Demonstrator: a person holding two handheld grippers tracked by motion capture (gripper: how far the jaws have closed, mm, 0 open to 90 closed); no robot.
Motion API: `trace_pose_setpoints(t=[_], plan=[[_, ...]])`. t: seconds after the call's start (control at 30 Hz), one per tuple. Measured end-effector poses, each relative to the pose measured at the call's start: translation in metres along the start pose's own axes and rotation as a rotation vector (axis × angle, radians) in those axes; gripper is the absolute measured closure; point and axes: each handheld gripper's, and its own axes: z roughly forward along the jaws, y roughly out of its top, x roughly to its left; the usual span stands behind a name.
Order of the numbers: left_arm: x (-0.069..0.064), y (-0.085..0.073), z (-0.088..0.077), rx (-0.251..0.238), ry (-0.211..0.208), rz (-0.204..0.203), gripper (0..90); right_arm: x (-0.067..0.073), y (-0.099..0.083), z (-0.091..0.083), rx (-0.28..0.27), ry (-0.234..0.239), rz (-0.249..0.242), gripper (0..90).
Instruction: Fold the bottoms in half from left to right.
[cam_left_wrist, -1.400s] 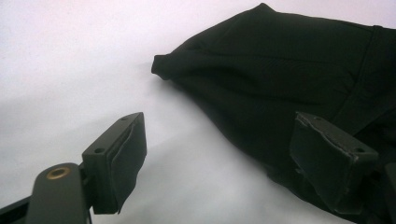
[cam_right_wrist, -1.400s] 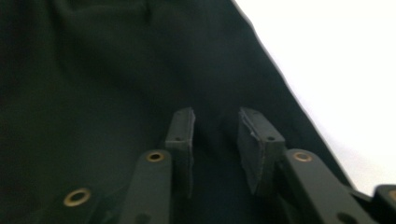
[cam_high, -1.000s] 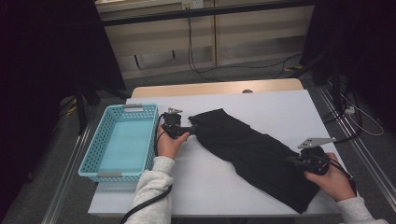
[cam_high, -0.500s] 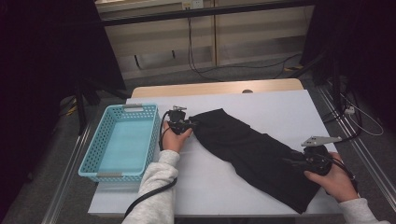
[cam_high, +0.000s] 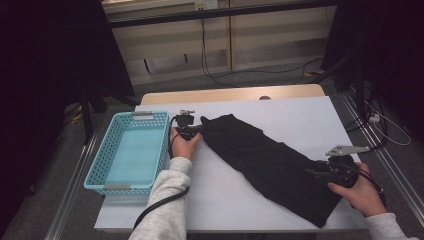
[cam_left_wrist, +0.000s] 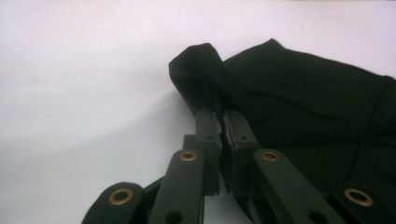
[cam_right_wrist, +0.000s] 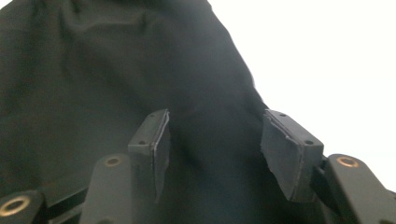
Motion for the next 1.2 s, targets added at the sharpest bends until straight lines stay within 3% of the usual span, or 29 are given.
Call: trace_pose_setpoints(t=[0.1, 0.23, 0.27, 0.33, 0.37, 0.47, 0.53, 0.63, 0.77, 0.83, 1.0, 1.2], plan=[[0.007, 0.005, -0.006, -0.007, 0.035, -0.005, 85.9, -0.002, 0.000, -0.002, -0.007, -0.014, 0.012, 39.3], [0.010, 0.003, -0.008, -0.004, 0.035, -0.022, 84.2, -0.006, 0.000, -0.004, -0.009, -0.041, 0.039, 36.5], [0.009, 0.001, -0.007, -0.007, 0.036, -0.027, 82.2, -0.008, -0.001, -0.004, -0.006, -0.047, 0.052, 36.2], [0.008, 0.000, -0.006, 0.003, 0.032, -0.026, 67.4, -0.010, -0.002, -0.005, -0.002, -0.057, 0.062, 36.3], [0.007, -0.001, -0.006, 0.015, 0.021, -0.018, 67.0, -0.011, -0.003, -0.005, 0.000, -0.067, 0.067, 36.9], [0.003, -0.003, -0.007, 0.030, 0.011, -0.020, 52.3, -0.016, -0.006, -0.006, 0.017, -0.076, 0.081, 43.7], [0.000, -0.004, -0.009, 0.028, 0.008, -0.001, 45.2, -0.018, -0.009, -0.005, 0.040, -0.092, 0.099, 44.2], [-0.004, -0.006, -0.012, 0.027, 0.003, 0.016, 34.9, -0.020, -0.012, -0.005, 0.053, -0.094, 0.106, 51.7], [-0.008, -0.010, -0.016, 0.024, 0.002, 0.042, 30.6, -0.020, -0.011, -0.009, 0.047, -0.089, 0.098, 69.9], [-0.010, -0.012, -0.017, 0.020, 0.002, 0.069, 29.0, -0.019, -0.011, -0.010, 0.051, -0.090, 0.091, 71.6], [-0.013, -0.015, -0.017, 0.026, -0.022, 0.082, 24.7, -0.019, -0.013, -0.009, 0.078, -0.071, 0.090, 88.9], [-0.016, -0.014, -0.019, 0.019, -0.029, 0.096, 24.3, -0.015, -0.011, -0.015, 0.088, -0.059, 0.085, 90.0]])
